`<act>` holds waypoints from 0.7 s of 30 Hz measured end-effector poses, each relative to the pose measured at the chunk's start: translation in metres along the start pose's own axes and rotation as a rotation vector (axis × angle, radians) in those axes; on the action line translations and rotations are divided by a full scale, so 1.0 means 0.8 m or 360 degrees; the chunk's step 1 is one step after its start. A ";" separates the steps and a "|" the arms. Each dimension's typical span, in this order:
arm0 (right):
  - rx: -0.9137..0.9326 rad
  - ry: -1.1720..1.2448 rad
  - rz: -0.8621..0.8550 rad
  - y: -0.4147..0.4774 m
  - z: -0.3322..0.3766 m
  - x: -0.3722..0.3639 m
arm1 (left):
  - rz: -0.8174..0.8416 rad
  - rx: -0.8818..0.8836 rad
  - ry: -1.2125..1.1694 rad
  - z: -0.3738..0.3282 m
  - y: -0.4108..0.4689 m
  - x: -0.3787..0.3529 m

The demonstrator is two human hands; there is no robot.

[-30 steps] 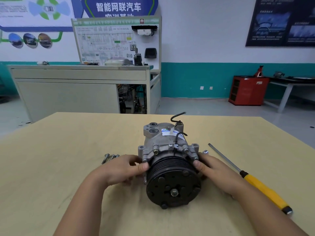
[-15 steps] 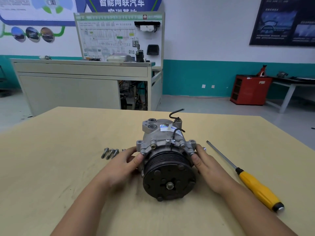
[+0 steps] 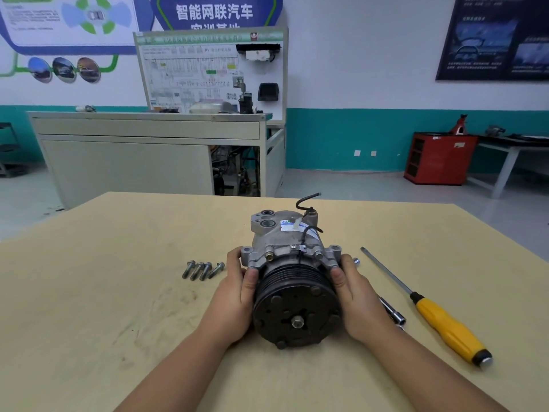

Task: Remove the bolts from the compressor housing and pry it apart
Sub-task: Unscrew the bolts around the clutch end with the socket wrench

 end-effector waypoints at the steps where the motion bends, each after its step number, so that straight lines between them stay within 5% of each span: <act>1: -0.0007 -0.0011 -0.0011 -0.001 0.001 0.000 | 0.0000 0.0013 -0.0001 0.000 0.000 0.000; 21: 0.0014 0.0193 -0.0298 0.003 0.040 0.040 | -0.0226 0.0134 -0.0058 -0.034 0.007 0.016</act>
Point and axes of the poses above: each hand's wrist, its own y-axis towards the middle knuckle, its own x-axis out of the back of the hand, z = x × y, the point moved 3 cm from there along y, towards the middle knuckle, and after that the axes turned 5 degrees about -y, right-handed, at the moved point
